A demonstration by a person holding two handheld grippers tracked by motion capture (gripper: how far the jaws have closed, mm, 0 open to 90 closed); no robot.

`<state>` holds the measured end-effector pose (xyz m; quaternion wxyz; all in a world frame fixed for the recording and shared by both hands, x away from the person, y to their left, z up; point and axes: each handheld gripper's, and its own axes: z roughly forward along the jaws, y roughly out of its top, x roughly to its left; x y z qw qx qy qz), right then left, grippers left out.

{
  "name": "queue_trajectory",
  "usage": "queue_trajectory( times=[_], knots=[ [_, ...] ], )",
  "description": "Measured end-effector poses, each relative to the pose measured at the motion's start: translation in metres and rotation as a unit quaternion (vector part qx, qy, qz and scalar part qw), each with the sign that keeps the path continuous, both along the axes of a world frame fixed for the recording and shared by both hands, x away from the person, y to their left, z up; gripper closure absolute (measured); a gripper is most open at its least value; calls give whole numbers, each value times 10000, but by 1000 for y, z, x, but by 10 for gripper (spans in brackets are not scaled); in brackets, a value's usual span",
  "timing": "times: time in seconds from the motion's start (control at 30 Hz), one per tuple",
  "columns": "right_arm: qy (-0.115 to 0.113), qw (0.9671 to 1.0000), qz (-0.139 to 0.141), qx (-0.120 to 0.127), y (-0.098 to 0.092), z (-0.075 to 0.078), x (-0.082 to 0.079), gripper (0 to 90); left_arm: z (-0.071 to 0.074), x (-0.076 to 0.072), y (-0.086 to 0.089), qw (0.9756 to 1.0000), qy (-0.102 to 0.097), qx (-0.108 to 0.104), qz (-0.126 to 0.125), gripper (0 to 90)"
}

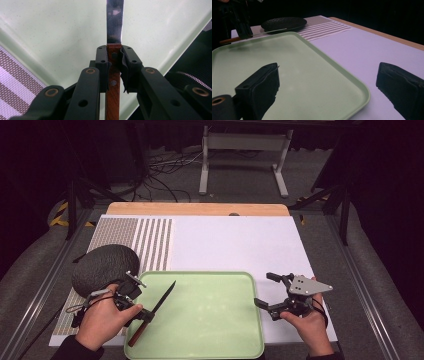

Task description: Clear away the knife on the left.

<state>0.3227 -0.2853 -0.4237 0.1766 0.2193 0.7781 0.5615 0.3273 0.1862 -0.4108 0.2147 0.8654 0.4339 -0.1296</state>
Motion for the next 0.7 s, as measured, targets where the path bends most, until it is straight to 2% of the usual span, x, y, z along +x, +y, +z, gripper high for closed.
queue_trajectory(
  times=[0.27,0.47,0.7],
  knots=[
    [9,10000,15,6,1,-1,0,55,-11,1,-2,9999,118,-3,102,777],
    [1,10000,7,-11,1,-1,0,54,-17,4,-3,9999,134,92,59,777],
    [12,10000,17,-20,1,-1,0,54,-23,6,-4,9997,211,100,101,776]
  ],
)
